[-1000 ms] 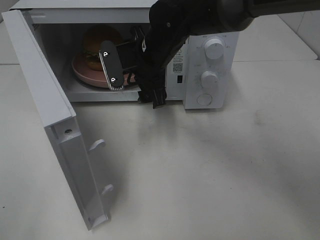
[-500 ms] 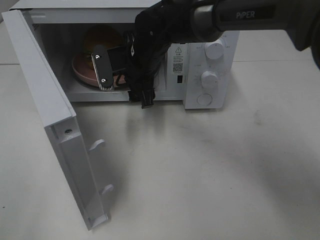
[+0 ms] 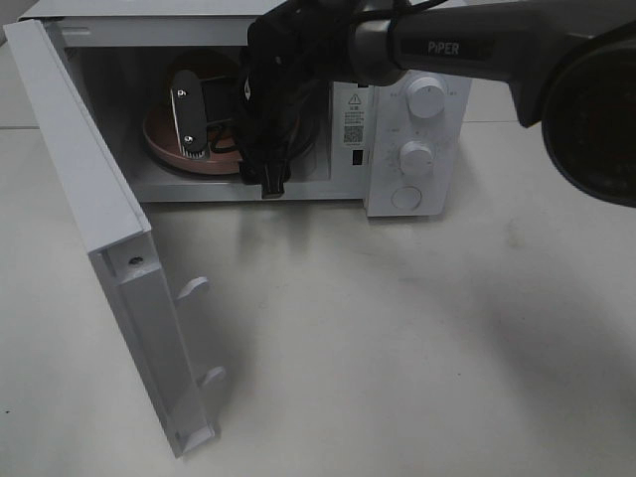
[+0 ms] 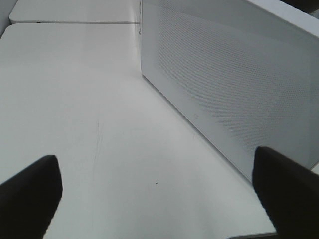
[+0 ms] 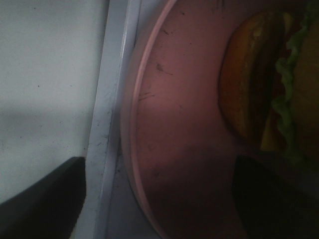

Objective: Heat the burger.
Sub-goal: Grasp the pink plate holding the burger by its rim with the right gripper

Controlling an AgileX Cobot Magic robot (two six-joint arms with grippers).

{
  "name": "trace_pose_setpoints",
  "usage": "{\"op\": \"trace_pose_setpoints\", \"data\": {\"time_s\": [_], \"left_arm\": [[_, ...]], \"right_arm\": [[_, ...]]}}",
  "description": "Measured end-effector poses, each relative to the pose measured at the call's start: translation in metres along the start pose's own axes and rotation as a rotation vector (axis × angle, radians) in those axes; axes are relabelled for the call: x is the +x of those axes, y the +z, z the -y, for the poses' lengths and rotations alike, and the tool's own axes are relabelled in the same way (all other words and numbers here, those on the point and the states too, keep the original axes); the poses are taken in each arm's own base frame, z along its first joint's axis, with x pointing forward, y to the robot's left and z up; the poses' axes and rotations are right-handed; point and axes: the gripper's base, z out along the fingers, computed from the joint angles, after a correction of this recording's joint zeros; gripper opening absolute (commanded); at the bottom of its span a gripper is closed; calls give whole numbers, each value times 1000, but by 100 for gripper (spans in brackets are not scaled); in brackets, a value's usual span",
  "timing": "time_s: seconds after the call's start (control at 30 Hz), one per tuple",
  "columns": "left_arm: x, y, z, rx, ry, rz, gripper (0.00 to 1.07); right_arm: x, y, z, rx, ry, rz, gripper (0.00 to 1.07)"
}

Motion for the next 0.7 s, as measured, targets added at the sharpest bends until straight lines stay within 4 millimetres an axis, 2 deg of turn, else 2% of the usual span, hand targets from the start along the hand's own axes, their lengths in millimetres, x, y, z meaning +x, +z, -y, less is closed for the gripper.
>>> {"op": "trace_pose_setpoints", "data": {"time_s": [0.23,0.33,0.37,0.4,0.43,0.47,0.5,0.53,0.57,0.6,0.63,0.7], "left_arm": [[0,0,-1,-6,4,0,98],[0,0,-1,-6,4,0,98],[0,0,-1,-6,4,0,98],[0,0,-1,-6,4,0,98],[0,0,-1,-6,4,0,98],[0,0,-1,-7,4,0,98],[0,0,-1,-7,4,0,98],[0,0,-1,-7,4,0,98],[0,0,-1,-7,4,0,98],[0,0,-1,-7,4,0,98],[0,0,-1,-7,4,0,98],[0,0,-1,-7,4,0,98]], "right_arm": [[-1,14,-4,-17,7,-3,76],[-2,19,-6,-26,17,3,71],[-2,20,-8,-33,27,8,61],[-2,21,-9,-37,28,8,55],[-2,21,-9,-37,28,8,55],[-2,23,-10,-41,27,6,36],[-2,24,-10,-42,28,6,28],[-2,24,-10,-42,28,6,28],[-2,25,-11,-47,31,5,6],[-2,25,-11,-47,31,5,6],[-2,24,-11,-45,32,7,0],[-2,24,-11,-47,29,4,0]]}}
